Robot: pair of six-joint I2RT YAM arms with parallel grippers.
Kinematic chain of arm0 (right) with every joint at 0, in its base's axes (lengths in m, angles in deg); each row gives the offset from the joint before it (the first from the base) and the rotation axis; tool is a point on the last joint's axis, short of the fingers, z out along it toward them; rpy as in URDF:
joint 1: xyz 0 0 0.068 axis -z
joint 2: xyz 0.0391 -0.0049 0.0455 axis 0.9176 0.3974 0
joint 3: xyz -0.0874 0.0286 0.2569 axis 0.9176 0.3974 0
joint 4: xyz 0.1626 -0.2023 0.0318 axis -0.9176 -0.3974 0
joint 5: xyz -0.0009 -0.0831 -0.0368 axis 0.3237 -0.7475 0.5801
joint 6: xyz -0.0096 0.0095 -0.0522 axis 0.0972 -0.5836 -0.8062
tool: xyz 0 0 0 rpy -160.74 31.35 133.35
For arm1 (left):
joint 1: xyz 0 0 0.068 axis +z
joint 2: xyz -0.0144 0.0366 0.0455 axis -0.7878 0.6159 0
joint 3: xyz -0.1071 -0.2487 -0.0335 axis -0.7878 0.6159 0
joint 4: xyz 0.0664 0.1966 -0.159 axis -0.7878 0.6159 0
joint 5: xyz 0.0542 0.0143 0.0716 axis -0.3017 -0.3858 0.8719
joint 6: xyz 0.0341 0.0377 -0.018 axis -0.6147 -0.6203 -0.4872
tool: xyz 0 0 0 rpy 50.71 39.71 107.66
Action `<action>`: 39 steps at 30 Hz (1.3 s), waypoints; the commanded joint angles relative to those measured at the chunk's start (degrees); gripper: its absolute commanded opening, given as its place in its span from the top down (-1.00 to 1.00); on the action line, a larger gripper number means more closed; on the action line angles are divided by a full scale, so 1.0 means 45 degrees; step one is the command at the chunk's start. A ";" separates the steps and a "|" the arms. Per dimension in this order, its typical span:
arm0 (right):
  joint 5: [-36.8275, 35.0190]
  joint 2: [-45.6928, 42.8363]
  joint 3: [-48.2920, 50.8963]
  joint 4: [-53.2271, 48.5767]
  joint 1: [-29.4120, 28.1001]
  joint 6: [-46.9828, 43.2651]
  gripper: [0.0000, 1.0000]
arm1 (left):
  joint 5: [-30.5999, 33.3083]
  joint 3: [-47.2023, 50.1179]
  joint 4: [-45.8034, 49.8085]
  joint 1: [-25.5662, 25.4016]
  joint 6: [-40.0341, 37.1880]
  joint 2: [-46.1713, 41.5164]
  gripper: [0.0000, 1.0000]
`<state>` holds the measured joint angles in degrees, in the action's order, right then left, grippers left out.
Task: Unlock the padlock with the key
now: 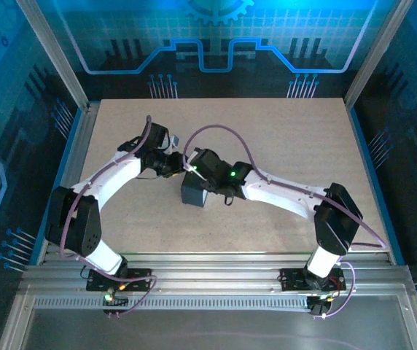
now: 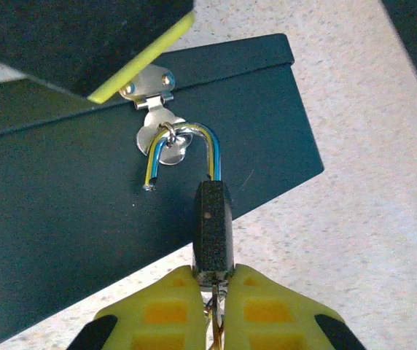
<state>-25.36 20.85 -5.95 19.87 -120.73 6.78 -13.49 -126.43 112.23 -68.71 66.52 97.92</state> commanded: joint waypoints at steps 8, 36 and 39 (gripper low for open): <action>-0.1786 0.0848 0.2112 0.1219 -0.1179 -0.2619 0.47 | 0.0487 -0.0338 0.0177 -0.0209 0.0072 0.0953 0.28; 1.0766 -0.2524 0.1928 0.0891 0.4442 0.5976 -0.08 | 0.0523 -0.0479 0.0312 -0.0149 0.0254 0.1228 0.31; 1.1932 -0.1960 0.1846 0.1328 0.4949 0.7330 -0.04 | 0.0526 -0.0419 0.0275 -0.0139 0.0309 0.1168 0.31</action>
<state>18.95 9.31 3.25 23.67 -101.15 30.72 -13.27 -130.10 110.76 -69.04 66.79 101.65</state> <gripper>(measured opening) 0.529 0.344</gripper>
